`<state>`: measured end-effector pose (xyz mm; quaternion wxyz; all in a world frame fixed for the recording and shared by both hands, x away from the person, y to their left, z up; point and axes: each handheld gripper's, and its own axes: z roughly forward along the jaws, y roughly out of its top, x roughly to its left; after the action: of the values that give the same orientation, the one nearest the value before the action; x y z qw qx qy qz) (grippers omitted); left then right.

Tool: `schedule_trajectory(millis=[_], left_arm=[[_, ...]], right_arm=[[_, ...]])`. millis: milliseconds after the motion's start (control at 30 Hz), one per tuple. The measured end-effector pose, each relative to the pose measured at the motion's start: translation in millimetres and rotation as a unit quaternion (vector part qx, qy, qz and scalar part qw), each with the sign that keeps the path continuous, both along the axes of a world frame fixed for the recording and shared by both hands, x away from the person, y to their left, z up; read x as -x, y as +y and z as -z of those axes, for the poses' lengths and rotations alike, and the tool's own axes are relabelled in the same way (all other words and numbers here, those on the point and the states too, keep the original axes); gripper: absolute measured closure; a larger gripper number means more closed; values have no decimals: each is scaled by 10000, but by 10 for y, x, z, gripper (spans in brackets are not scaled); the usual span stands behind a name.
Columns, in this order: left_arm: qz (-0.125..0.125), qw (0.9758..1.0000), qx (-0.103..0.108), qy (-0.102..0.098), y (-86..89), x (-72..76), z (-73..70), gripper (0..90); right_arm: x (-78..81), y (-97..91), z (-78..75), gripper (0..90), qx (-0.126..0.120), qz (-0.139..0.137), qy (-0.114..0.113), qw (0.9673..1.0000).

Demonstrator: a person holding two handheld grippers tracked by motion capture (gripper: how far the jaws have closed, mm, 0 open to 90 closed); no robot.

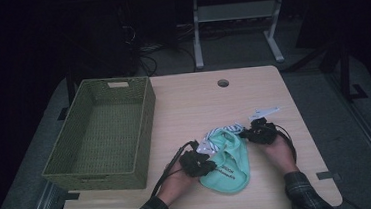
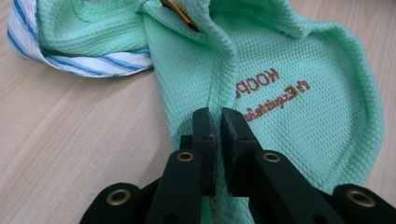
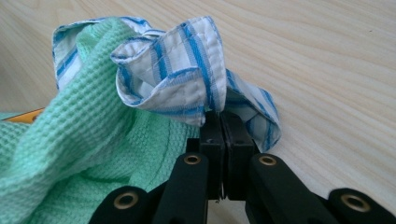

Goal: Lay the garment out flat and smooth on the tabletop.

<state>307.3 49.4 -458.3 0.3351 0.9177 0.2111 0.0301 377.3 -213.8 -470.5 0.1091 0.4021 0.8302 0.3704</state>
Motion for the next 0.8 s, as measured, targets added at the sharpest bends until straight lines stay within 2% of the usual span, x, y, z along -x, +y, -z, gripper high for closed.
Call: schedule_trajectory(millis=[133, 300, 433, 600, 633, 800], left_arm=[[-41, 9999, 111, 9, 13, 3, -19, 850], [-98, 9996, 259, -76, 88, 1, -99, 850], [-217, 9991, 346, -113, 177, -34, -164, 852], [-509, 9975, 484, -90, 321, -89, -198, 856], [-500, 9978, 419, -79, 364, -105, -208, 857], [-715, 9968, 354, -72, 500, -118, -236, 860]], right_arm=[[12, -9, -13, 882, 17, 10, 3, 10000], [22, -30, -41, 891, 66, 2, -74, 10000], [27, -59, -58, 893, 67, 62, -100, 9999], [20, -127, -76, 896, 69, 191, -184, 9996], [15, -147, -79, 895, 98, 209, -233, 9995], [3, -228, -94, 897, 148, 347, -321, 9988]])
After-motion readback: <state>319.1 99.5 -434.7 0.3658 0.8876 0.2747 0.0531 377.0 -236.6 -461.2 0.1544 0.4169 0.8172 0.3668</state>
